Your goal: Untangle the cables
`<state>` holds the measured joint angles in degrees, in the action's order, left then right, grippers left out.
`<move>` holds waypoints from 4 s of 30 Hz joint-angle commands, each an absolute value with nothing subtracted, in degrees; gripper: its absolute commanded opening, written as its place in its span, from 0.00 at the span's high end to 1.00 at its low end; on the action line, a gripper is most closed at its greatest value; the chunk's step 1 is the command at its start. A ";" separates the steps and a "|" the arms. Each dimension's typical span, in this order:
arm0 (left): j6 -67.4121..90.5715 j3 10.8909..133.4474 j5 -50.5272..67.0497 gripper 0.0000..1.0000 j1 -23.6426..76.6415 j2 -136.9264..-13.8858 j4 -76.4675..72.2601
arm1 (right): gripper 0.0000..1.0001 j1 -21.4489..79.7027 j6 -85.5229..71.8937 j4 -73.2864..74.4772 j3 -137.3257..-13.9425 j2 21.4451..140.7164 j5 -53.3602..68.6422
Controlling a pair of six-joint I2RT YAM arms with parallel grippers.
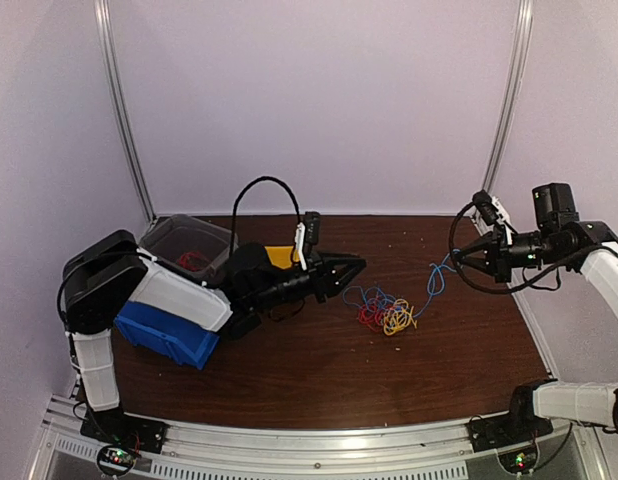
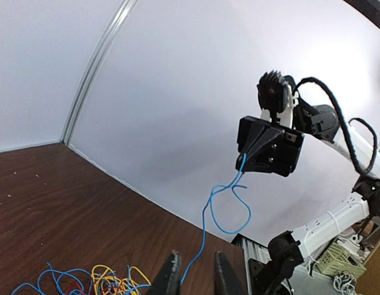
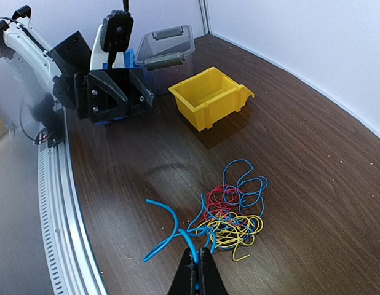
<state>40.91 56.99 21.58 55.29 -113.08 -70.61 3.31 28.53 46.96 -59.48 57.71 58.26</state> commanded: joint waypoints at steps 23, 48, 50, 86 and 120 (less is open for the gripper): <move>58.93 71.27 20.73 0.35 58.67 -118.86 -35.44 | 1.00 4.03 30.66 47.83 -59.77 54.65 59.73; 67.05 75.16 45.28 0.45 53.96 -131.16 -55.90 | 1.00 5.18 31.44 49.48 -60.66 54.42 62.14; 68.15 75.20 46.74 0.45 54.01 -131.39 -58.43 | 1.00 5.17 31.42 49.35 -60.51 54.66 61.60; 23.50 81.44 7.08 1.00 48.29 -92.97 5.09 | 1.00 1.60 37.18 42.69 -48.04 58.67 43.42; 5.80 101.76 -21.20 1.00 43.02 -73.87 30.12 | 0.56 1.93 26.47 29.42 -44.93 61.28 53.12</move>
